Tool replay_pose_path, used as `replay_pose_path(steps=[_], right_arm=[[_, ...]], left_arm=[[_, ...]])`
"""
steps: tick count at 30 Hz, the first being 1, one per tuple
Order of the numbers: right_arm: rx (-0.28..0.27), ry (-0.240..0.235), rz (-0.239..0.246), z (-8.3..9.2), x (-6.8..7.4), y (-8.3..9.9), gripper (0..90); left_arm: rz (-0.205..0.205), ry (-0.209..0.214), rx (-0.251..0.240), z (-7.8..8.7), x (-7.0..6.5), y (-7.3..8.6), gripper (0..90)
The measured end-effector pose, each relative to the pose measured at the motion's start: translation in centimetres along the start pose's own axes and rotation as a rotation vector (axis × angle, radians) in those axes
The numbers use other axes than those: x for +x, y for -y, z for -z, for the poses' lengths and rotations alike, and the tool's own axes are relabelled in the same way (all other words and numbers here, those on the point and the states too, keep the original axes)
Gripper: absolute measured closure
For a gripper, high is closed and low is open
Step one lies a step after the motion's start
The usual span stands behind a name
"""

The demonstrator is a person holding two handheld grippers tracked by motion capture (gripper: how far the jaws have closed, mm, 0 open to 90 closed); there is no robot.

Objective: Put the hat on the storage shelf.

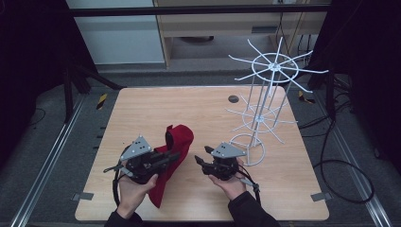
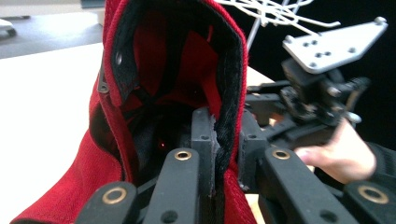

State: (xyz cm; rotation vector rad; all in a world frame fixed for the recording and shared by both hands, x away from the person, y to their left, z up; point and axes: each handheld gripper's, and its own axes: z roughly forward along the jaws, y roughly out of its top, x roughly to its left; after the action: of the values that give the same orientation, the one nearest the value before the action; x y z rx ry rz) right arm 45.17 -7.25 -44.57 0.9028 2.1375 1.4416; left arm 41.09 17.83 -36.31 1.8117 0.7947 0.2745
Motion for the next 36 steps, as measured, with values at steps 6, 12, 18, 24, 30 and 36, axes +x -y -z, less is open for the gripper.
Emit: replay_pose_path(steps=[6,12,18,24,30,36], right_arm=[[-0.008,0.0,0.005,-0.8,-0.8,0.7,49.1],[-0.035,-0.022,-0.008,-1.1,-1.3,0.9,55.4],[0.016,-0.026,-0.002,-1.0,-1.3,1.0,73.4],[0.052,-0.036,0.003,-0.5,-1.1,0.8,78.3],[0.072,-0.037,0.032,0.4,-0.7,0.2,81.8],[0.065,-0.056,0.035,1.0,-0.4,-0.4,82.2]], left_arm=[[-0.024,0.041,0.035,-1.0,-1.4,0.4,80.8],[-0.023,0.082,0.057,-1.7,-2.0,0.8,80.7],[-0.013,0.079,0.056,-1.7,-1.5,0.9,80.7],[-0.004,0.024,0.05,-1.2,-0.4,0.9,80.2],[0.028,-0.006,0.038,-0.4,1.4,1.0,79.2],[0.009,-0.082,0.016,0.6,2.6,0.7,71.8]])
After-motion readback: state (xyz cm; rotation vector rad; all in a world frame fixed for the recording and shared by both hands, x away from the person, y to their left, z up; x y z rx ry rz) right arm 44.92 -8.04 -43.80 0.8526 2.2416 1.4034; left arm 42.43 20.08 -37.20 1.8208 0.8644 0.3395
